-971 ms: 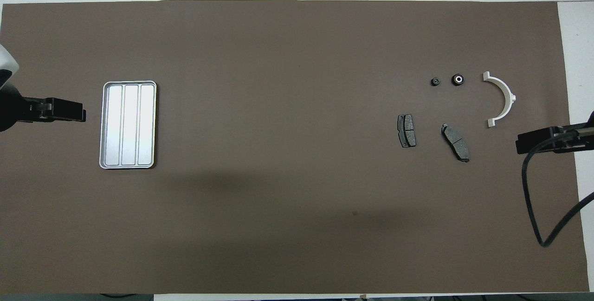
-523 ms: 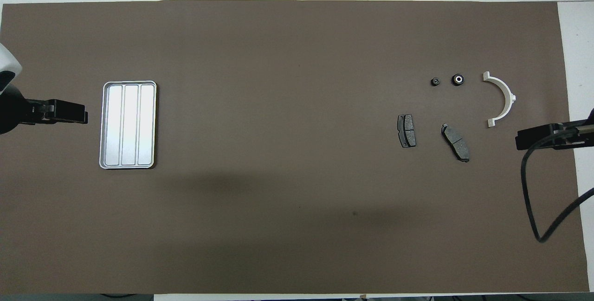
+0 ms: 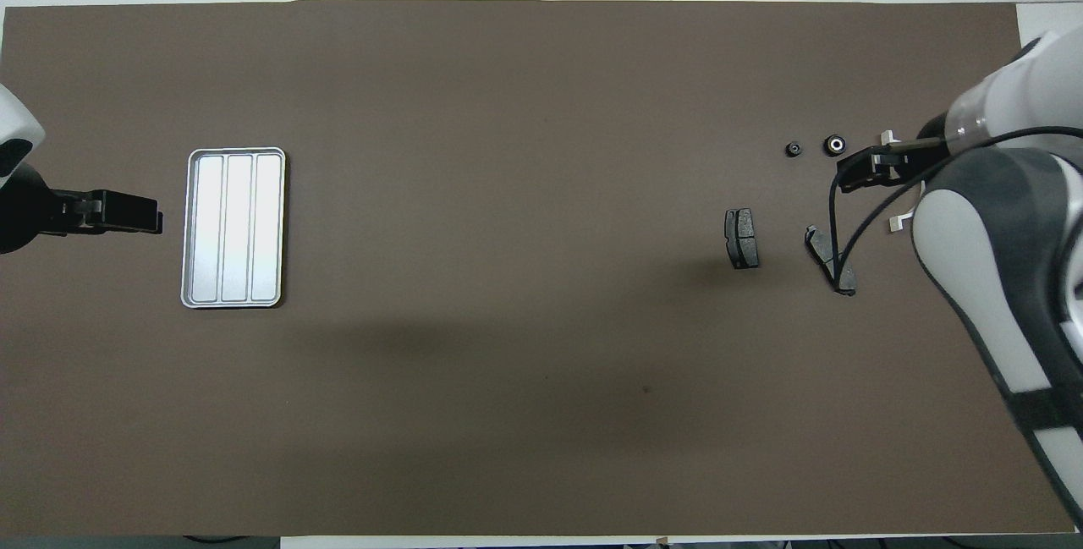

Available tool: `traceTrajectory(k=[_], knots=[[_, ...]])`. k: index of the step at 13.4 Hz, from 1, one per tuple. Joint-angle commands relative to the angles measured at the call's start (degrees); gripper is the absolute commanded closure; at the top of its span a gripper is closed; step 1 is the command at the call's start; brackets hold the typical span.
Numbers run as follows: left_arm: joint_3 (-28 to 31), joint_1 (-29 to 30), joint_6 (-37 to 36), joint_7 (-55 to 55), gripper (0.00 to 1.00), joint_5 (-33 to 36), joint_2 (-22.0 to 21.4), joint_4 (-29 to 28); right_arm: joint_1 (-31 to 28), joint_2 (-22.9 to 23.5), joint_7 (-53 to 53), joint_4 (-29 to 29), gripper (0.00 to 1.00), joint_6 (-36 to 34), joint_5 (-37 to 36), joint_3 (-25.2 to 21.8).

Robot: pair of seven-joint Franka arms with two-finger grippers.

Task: Pick bearing gear from pile to tray
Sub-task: 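Reach and grasp the black bearing nearer the tray with the right gripper, then lift the black bearing and hold it above the table with the right gripper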

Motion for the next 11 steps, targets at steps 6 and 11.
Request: traceTrajectory(k=[6,11], knots=[[0.6,-0.7,0.9,0.1,0.00,-0.7,-1.9,-2.3,0.2,18.2,13.9,6.6,0.00,12.1,-0.4,0.2],[0.7,-0.6,0.9,0.1,0.00,-0.7,-2.0,-2.3,1.5,27.0,21.6,13.1,0.01,13.3,-4.4,-0.1]])
